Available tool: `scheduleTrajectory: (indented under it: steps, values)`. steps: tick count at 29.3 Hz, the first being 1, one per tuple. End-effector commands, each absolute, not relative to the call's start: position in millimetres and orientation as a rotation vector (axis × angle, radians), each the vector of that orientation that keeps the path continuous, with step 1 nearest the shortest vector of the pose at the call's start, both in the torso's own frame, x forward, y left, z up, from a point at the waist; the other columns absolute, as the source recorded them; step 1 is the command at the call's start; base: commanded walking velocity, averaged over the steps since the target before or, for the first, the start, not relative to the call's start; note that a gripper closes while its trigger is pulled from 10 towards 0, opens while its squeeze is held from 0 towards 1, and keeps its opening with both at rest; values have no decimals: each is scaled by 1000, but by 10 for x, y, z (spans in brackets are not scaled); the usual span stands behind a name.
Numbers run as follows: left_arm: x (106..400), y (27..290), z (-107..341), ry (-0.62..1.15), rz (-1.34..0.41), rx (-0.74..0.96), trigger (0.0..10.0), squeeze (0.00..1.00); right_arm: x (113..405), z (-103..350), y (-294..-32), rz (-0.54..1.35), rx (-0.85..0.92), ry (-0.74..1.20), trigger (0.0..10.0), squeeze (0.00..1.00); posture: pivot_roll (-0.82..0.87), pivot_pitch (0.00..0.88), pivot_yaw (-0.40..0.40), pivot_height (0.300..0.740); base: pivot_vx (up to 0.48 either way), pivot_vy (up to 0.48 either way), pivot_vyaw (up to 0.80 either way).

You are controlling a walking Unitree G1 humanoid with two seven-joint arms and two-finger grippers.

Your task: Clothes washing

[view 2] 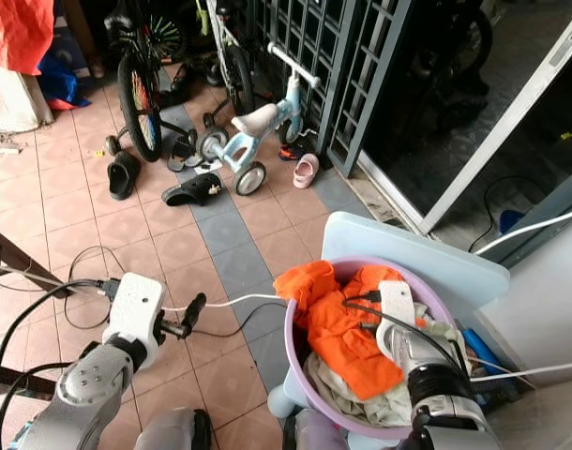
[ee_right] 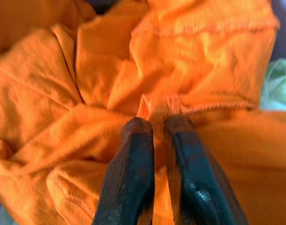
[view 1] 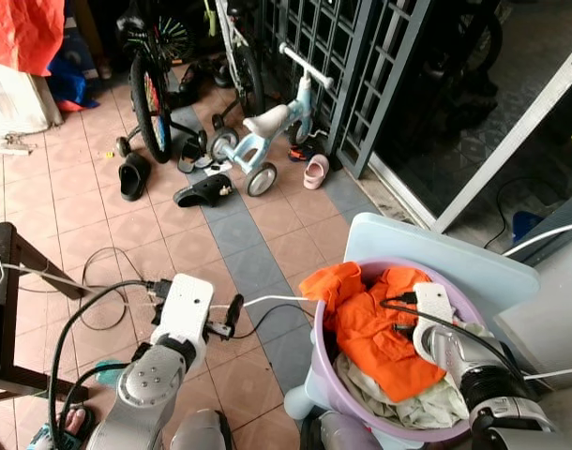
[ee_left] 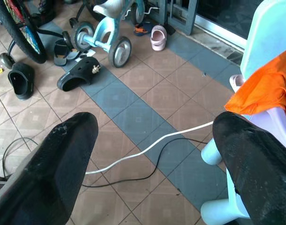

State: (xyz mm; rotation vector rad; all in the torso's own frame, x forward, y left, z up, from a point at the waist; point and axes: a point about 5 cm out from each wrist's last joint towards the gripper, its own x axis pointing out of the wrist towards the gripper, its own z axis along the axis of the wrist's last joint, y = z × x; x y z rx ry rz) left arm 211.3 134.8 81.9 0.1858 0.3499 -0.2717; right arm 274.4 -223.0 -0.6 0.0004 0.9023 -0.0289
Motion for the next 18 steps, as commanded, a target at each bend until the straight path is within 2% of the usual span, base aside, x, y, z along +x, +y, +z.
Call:
scheduleTrajectory:
  steps: [1, 9, 10, 11, 18]
  values:
    - [2126, 1355, 783, 356, -267, 189, 10000, 0, 2769, 47, -2229, -18, -4, 856, 0, 0, 13, 16, -62, 740, 0, 0, 0]
    - [2227, 1317, 738, 350, -299, 207, 10000, 0, 2639, 34, -2298, -77, -11, 819, 0, 0, -11, 0, -30, 740, 0, 0, 0]
    - [2246, 1315, 738, 347, -301, 209, 10000, 0, 2641, 71, -2332, -81, -52, 791, 2980, 0, -15, 0, -27, 740, 0, 0, 0]
    - [2255, 1311, 745, 343, -304, 209, 10000, 0, 2646, 128, -2393, -100, -120, 756, 10000, 1000, -17, 0, -25, 740, 0, 0, 0]
    - [2288, 1262, 761, 317, -336, 212, 10000, 0, 2571, 256, -2519, -186, -163, 677, 10000, 1000, -35, 0, -14, 740, 0, 0, 0]
